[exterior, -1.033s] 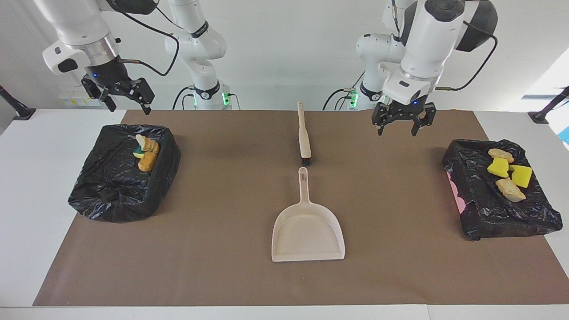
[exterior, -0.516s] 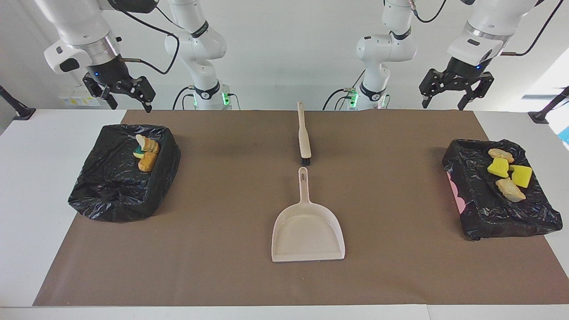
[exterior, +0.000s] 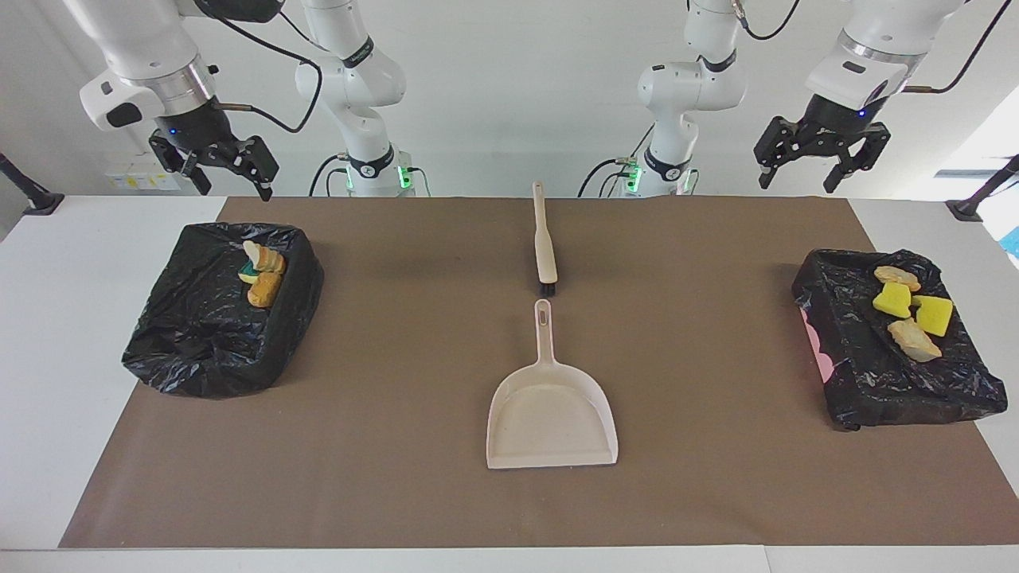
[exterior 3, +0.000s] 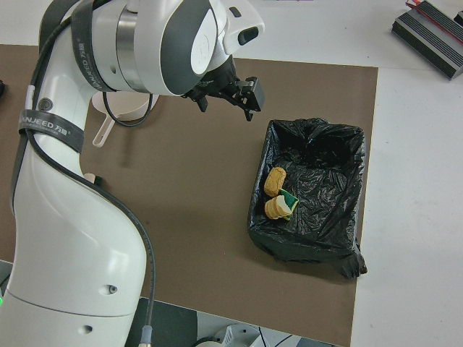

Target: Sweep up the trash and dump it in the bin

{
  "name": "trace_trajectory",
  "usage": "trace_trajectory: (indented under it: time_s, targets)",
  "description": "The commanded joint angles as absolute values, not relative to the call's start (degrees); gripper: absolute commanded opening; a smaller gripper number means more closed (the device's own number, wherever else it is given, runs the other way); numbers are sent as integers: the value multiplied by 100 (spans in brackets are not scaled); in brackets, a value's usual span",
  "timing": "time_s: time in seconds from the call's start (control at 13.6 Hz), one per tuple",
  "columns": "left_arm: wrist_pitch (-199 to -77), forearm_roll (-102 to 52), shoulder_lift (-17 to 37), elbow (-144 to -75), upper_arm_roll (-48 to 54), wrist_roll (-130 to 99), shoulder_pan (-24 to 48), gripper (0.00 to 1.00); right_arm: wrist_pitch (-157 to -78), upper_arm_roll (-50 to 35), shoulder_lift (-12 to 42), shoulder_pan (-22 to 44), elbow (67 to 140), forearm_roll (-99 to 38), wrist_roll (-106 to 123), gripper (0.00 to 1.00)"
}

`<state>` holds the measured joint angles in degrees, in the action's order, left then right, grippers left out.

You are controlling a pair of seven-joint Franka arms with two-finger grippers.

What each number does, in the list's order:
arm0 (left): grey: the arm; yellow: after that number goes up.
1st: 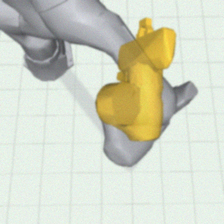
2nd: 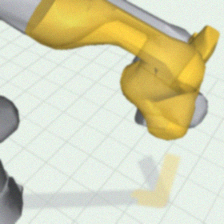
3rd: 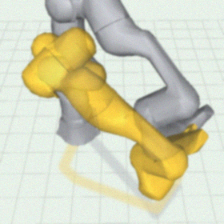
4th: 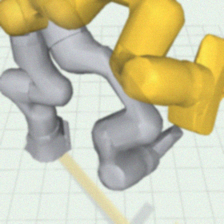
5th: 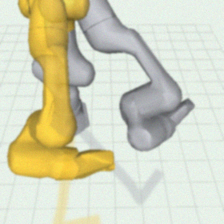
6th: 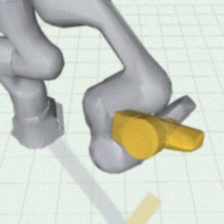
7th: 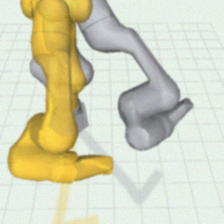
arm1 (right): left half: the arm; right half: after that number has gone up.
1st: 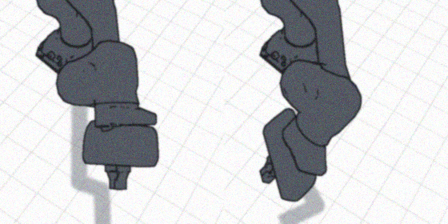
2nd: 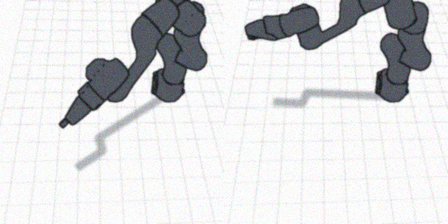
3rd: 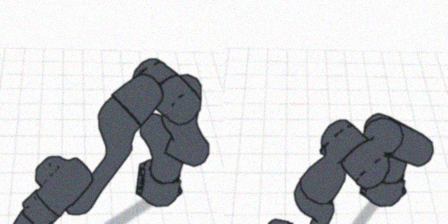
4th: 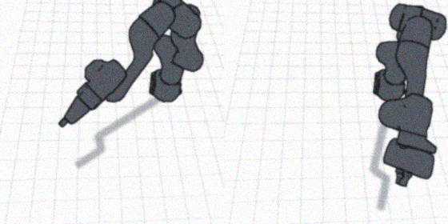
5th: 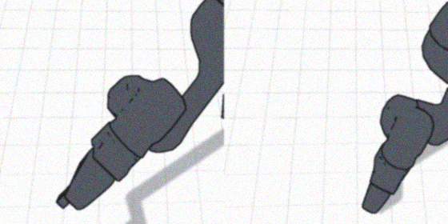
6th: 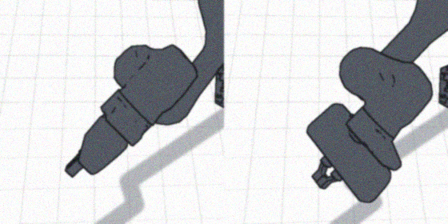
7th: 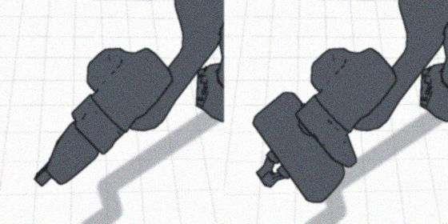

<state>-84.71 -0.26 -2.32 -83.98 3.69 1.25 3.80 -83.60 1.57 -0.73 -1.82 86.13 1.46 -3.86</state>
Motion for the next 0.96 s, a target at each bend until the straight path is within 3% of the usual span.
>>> trace_trajectory:
  time_s: [0.0,0.89]
  targets:
    - [-8297,-70,-202,-8270,193,141,449,100,-8341,149,-228,-193,8824,35,-519,100]
    - [-8271,-88,-246,-8297,132,141,431,100,-8332,141,-264,-158,8851,35,-589,100]
